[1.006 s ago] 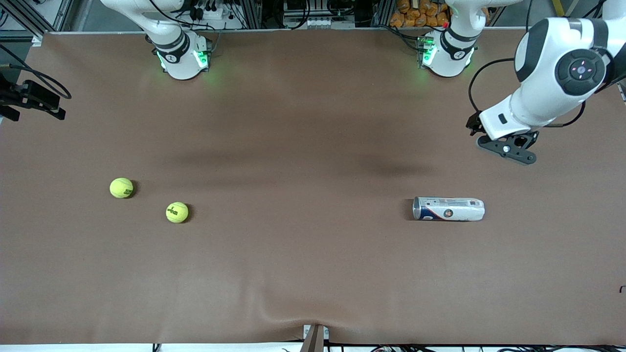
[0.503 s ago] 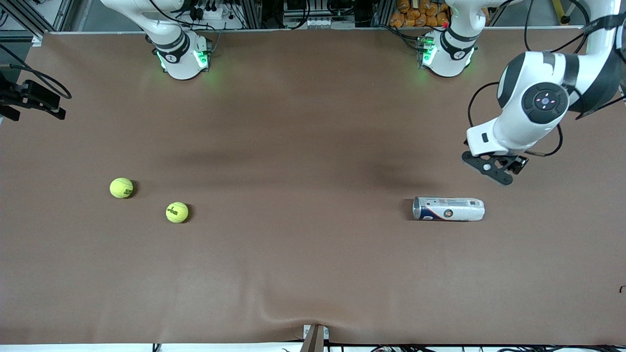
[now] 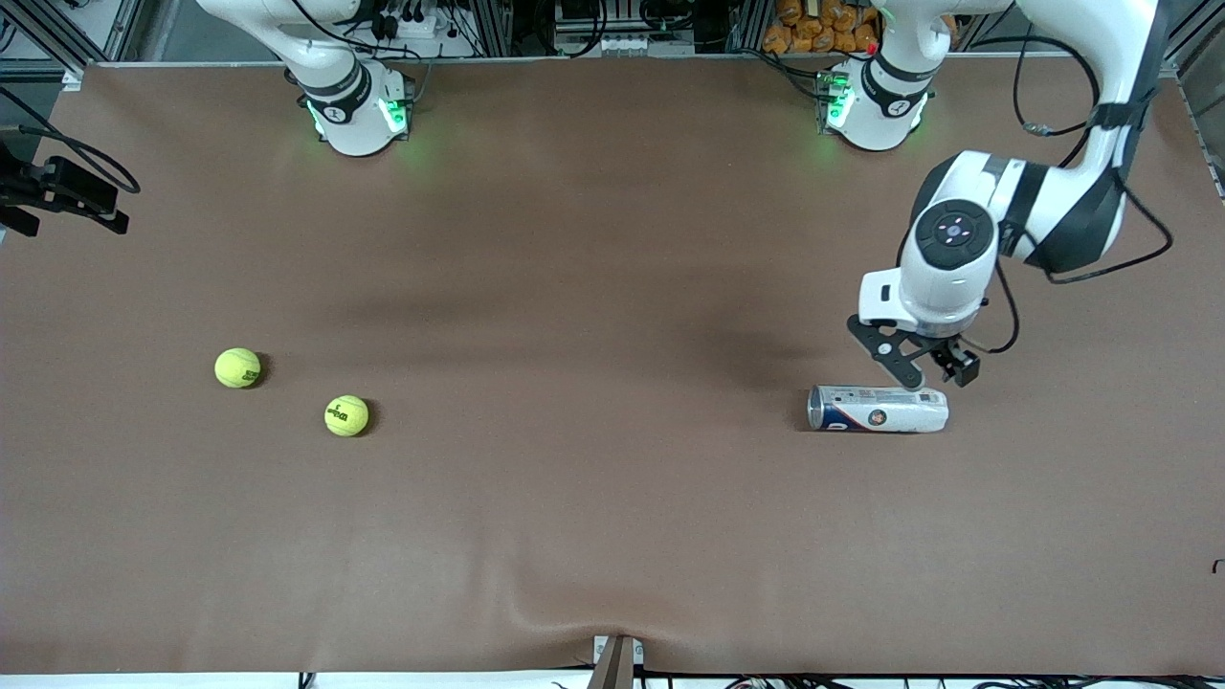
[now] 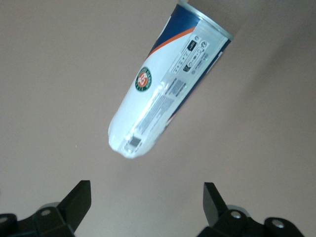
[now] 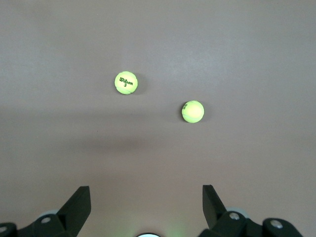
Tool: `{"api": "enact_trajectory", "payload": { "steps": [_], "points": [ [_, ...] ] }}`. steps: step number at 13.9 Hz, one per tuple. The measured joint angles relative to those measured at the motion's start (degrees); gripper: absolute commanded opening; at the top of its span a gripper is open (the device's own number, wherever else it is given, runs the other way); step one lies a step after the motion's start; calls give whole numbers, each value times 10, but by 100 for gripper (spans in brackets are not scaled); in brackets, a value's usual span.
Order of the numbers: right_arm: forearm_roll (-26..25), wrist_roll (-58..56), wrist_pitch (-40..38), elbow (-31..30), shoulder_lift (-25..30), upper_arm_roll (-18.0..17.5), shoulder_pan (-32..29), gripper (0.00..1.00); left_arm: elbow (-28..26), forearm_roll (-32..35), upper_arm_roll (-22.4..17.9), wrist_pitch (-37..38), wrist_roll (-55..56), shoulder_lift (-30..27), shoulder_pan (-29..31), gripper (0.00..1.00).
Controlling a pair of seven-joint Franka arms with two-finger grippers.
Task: Insert tennis ball vertically with right arm
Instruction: 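Lower the left gripper and grasp the can around its body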
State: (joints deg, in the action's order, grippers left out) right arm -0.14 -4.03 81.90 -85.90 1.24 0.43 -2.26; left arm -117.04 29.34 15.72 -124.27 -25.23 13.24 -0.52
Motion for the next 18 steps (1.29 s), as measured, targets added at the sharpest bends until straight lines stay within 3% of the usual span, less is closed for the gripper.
{"api": "enact_trajectory", "payload": {
  "steps": [7, 18],
  "points": [
    [0, 0, 0, 0, 0, 0, 0, 100, 37, 93, -1, -48, -87, 74, 1, 100],
    [0, 0, -1, 0, 0, 0, 0, 100, 92, 200, 1, -48, -98, 160, -30, 100]
  ]
}}
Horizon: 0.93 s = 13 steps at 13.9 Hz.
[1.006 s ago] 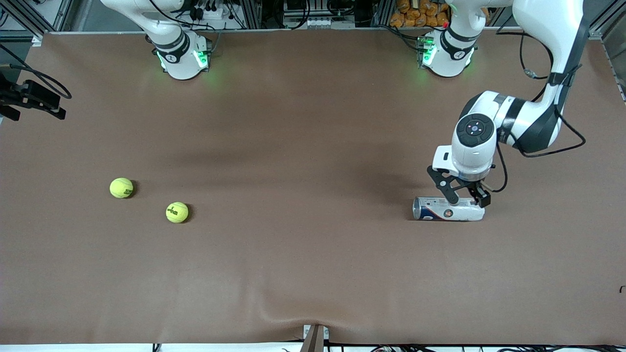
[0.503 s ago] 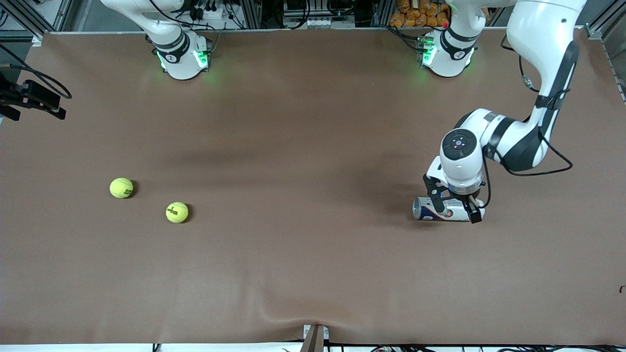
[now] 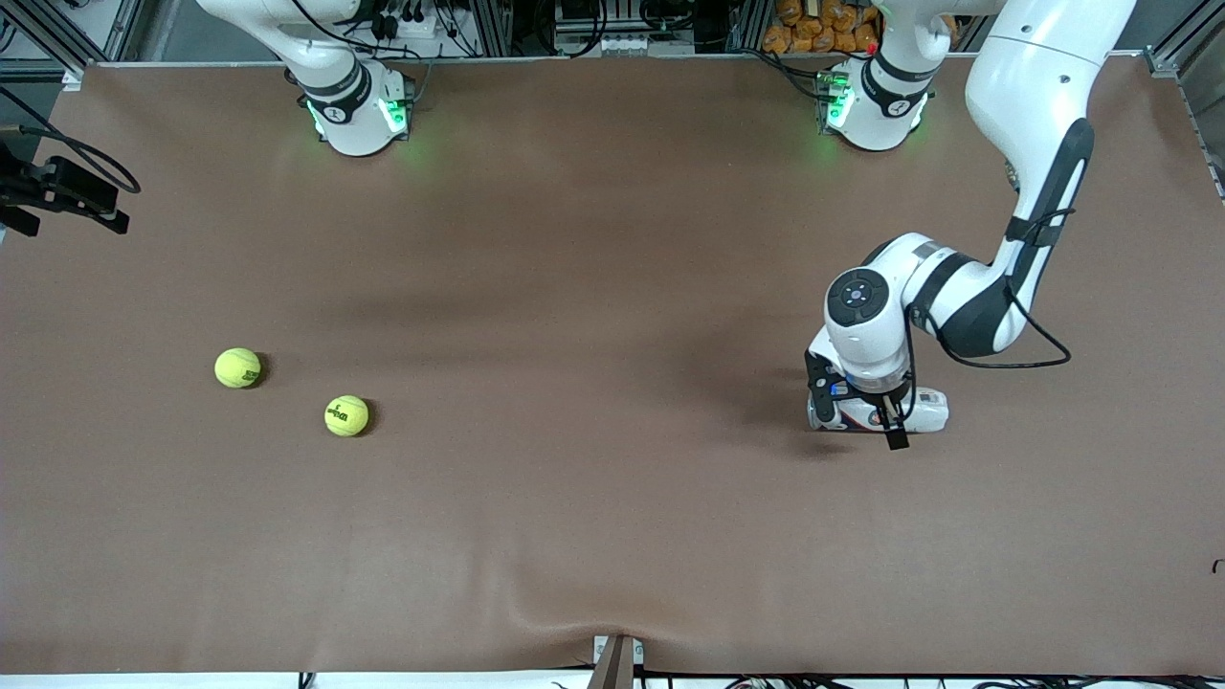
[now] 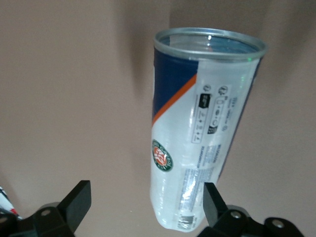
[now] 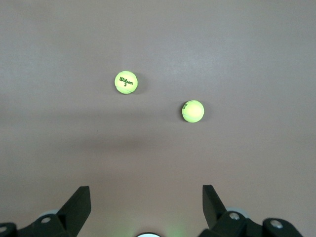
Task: Insert tennis ball vertically with right arm
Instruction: 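Lower the left gripper and grasp the can around its body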
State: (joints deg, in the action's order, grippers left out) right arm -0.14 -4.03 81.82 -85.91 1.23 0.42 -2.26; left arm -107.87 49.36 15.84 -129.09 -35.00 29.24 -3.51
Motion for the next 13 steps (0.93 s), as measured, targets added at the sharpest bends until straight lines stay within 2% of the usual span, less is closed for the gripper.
{"api": "enact_trajectory", "payload": {
  "steps": [13],
  "points": [
    [0, 0, -3, 0, 0, 0, 0, 100, 17, 22, -6, 2, -1, 37, 0, 100]
  ]
}}
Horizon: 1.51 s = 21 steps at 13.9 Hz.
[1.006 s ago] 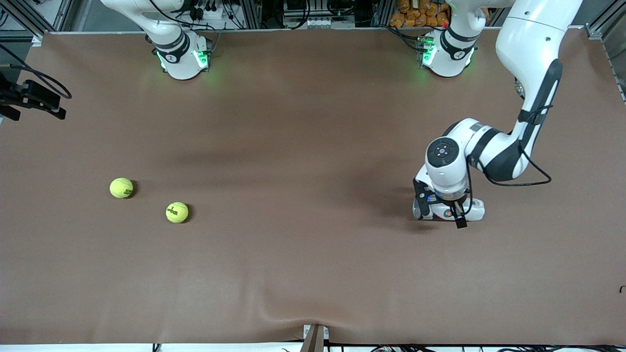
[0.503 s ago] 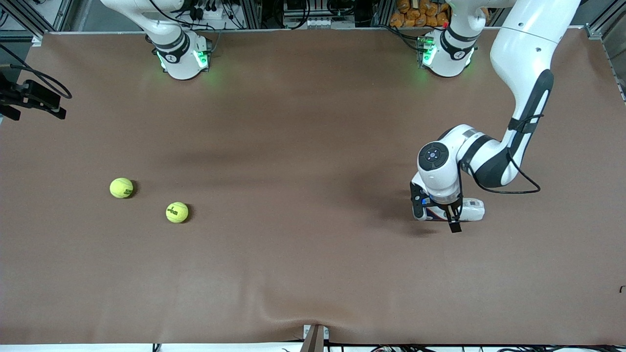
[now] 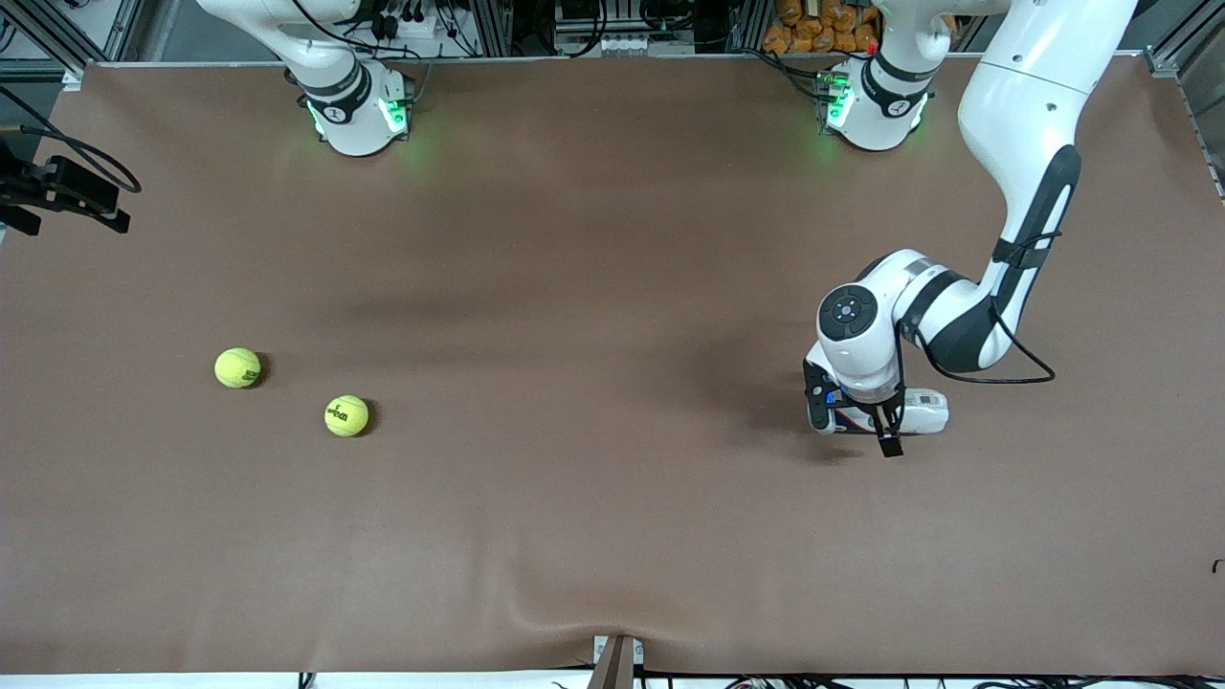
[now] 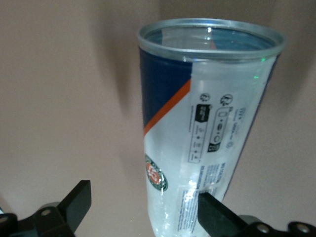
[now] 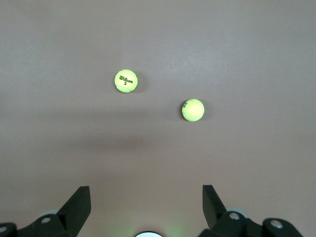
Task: Insert tennis ball vertically with right arm
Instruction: 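Lower the left gripper and grasp the can around its body, then stand the can upright with the left gripper, open end up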
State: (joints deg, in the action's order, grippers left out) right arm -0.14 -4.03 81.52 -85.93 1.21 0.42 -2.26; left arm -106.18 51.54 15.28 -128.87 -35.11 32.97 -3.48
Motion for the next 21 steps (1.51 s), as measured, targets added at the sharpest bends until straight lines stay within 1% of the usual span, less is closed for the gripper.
{"api": "enact_trajectory", "payload": {
  "steps": [6, 16, 21],
  "points": [
    [0, 0, -1, 0, 0, 0, 0, 100, 1, 3, -1, 4, -15, 5, 0, 100],
    [0, 0, -1, 0, 0, 0, 0, 100, 1, 3, 10, 41, -39, 4, 0, 100],
    [0, 0, -3, 0, 0, 0, 0, 100, -4, 3, 12, 45, -43, 3, -1, 100]
  ]
}}
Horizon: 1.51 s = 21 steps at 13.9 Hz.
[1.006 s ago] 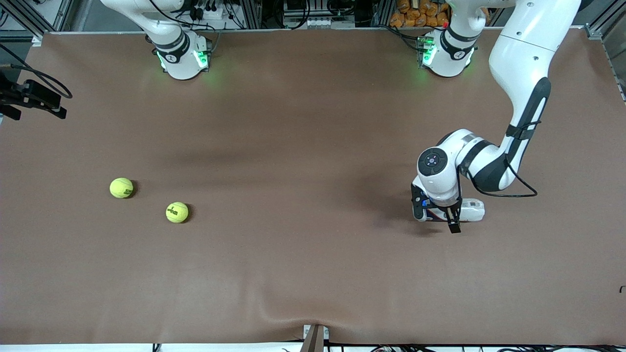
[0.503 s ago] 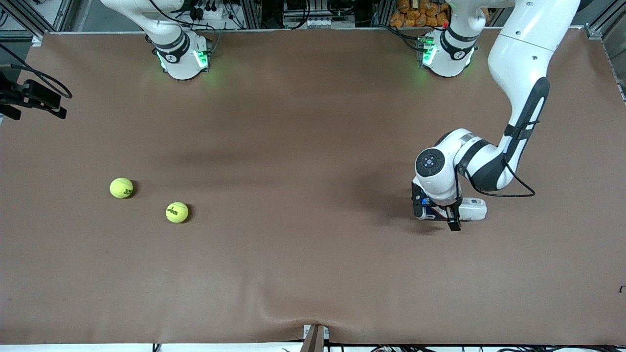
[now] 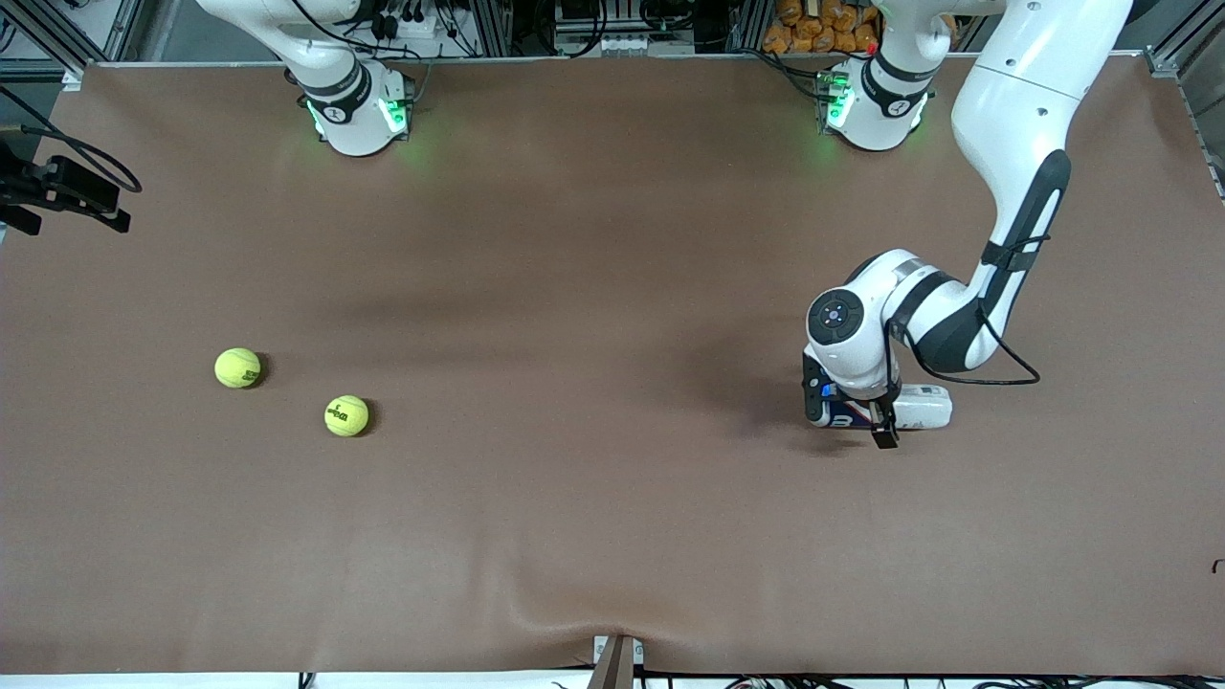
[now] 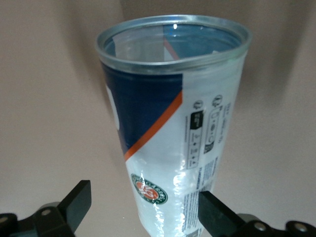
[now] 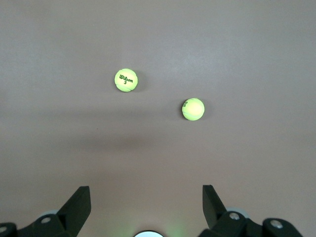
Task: Insert tennis ball vertically with right arm
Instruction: 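Stand the can upright with the left gripper, open end up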
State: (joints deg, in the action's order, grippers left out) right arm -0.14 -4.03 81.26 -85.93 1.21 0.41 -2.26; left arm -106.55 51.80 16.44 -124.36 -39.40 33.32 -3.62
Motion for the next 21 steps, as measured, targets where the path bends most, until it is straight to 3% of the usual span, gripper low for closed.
{"api": "enact_trajectory", "payload": {
  "steps": [21],
  "points": [
    [0, 0, -2, 0, 0, 0, 0, 100, -17, -1, 5, 2, 20, 16, 18, 100]
  ]
}}
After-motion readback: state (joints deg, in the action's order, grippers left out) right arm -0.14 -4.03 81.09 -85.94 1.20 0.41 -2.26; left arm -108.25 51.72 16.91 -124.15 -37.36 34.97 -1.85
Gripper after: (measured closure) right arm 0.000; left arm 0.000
